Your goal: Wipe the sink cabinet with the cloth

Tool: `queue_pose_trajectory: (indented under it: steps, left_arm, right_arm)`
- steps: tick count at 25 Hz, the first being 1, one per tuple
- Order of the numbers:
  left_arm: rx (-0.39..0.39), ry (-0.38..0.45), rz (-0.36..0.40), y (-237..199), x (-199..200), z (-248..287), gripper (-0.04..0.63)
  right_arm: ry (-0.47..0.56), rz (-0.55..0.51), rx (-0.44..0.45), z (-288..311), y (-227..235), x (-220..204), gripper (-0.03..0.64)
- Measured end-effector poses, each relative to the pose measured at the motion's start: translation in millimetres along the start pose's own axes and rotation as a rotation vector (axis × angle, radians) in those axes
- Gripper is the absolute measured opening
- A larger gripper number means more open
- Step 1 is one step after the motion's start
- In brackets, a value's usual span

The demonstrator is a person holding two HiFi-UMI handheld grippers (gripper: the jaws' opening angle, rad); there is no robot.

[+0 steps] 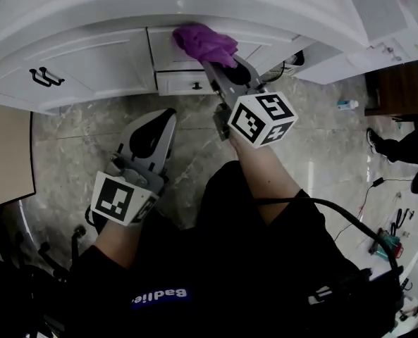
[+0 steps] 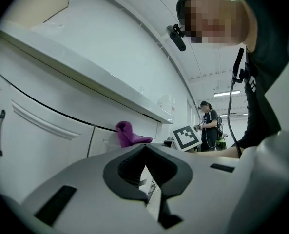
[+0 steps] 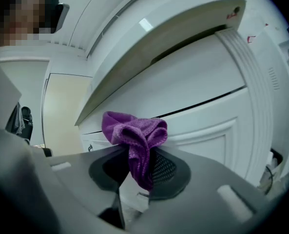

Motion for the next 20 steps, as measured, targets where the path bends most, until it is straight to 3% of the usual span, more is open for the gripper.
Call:
queue_pose_trajectory:
  steps: [9, 12, 15, 20]
  left_arm:
    - [-0.036, 0.017, -0.028, 12.1, -24.3, 4.0, 0.005]
    - [-0.048, 0.010, -0.029, 15.8, -31.4, 3.3, 0.005]
    - [-0.047, 0.004, -0.023, 13.2, -35.1, -2.3, 0.005]
    - [-0.012, -0.008, -0.019, 5.6, -41.3, -21.3, 0.005]
  right_arm:
    - [0.081, -0.013, -0.282, -83.9, 105.2, 20.5, 0.086]
    - [0.114, 0.015, -0.326, -98.9, 115.7, 24.9, 0.086]
    - [0.135, 0.012, -0.230, -83.2, 80.4, 21.1, 0.086]
    - [0.032, -0.017, 0.059, -14.0, -14.7, -22.8, 0.086]
Point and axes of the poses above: the fingertips, and each gripper's own axes: z forward along the fingers, y to its right, x out of its top, the point moved 3 cm from there along -z, backward along the fingers
